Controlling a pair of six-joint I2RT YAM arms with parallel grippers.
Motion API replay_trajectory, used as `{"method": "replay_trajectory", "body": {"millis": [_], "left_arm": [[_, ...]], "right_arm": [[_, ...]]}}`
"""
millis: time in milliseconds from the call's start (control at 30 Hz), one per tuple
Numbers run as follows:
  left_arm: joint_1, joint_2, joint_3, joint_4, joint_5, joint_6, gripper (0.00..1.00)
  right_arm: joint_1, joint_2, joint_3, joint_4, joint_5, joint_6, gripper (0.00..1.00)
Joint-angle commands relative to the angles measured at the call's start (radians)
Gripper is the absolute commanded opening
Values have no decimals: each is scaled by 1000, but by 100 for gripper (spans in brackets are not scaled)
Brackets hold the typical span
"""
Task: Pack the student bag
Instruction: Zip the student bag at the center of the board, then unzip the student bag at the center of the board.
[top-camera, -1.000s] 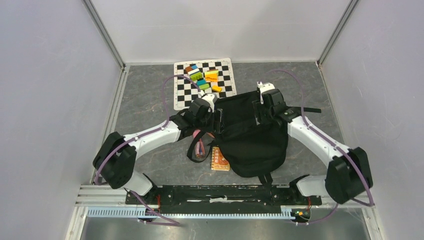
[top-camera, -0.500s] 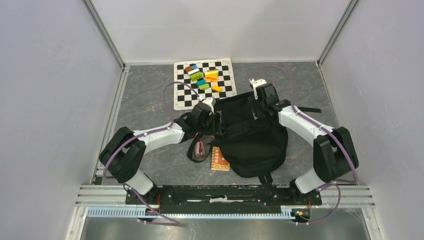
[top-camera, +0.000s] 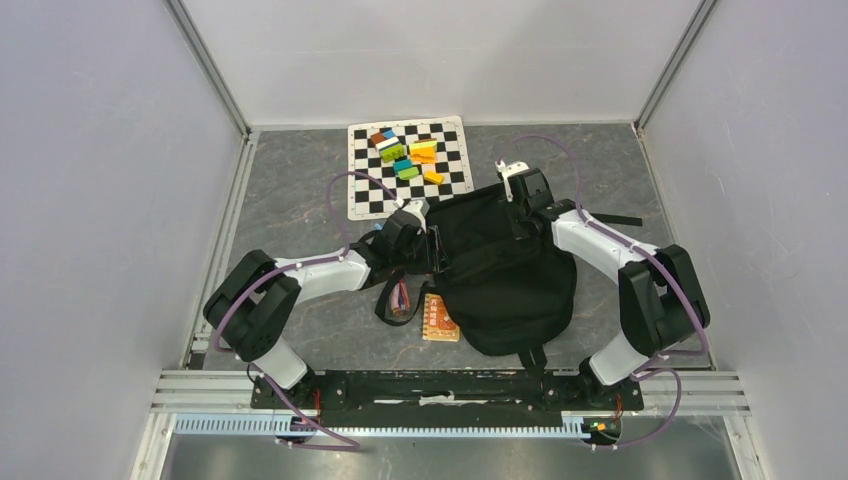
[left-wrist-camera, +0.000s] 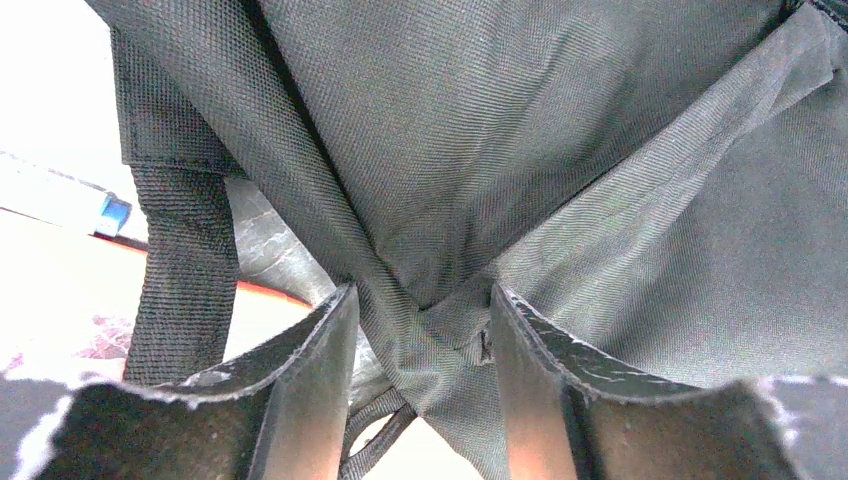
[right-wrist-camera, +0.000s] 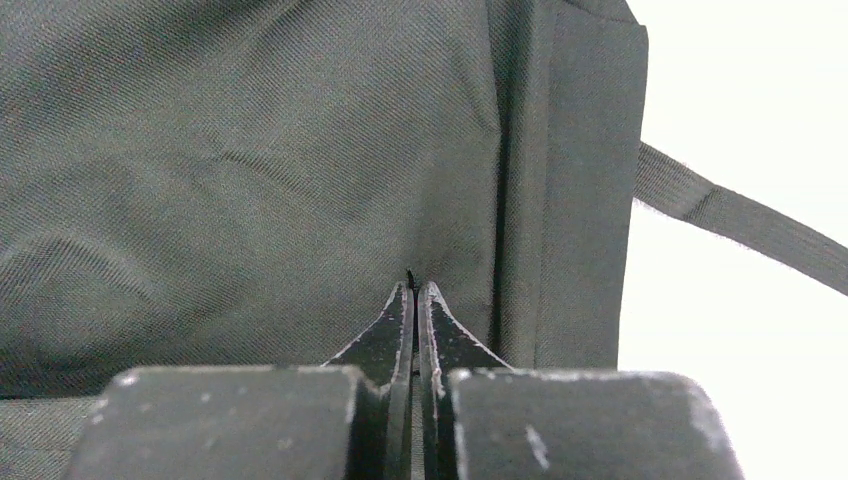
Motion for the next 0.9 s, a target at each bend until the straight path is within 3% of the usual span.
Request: {"method": "replay_trajectory", "body": {"millis": [0,233,867], "left_arm": [[-21,-19,-21,52,72,-57,54],[-25,-2,-23,80,92,-54,42],[-72,-6,-46,216,139,-30,40]], "right_arm": [[-1,-52,-4,29,-4,22,0],[46,-129,-65,64,-52,75,0],[315,-40,-9,97,-83,172,0]]}}
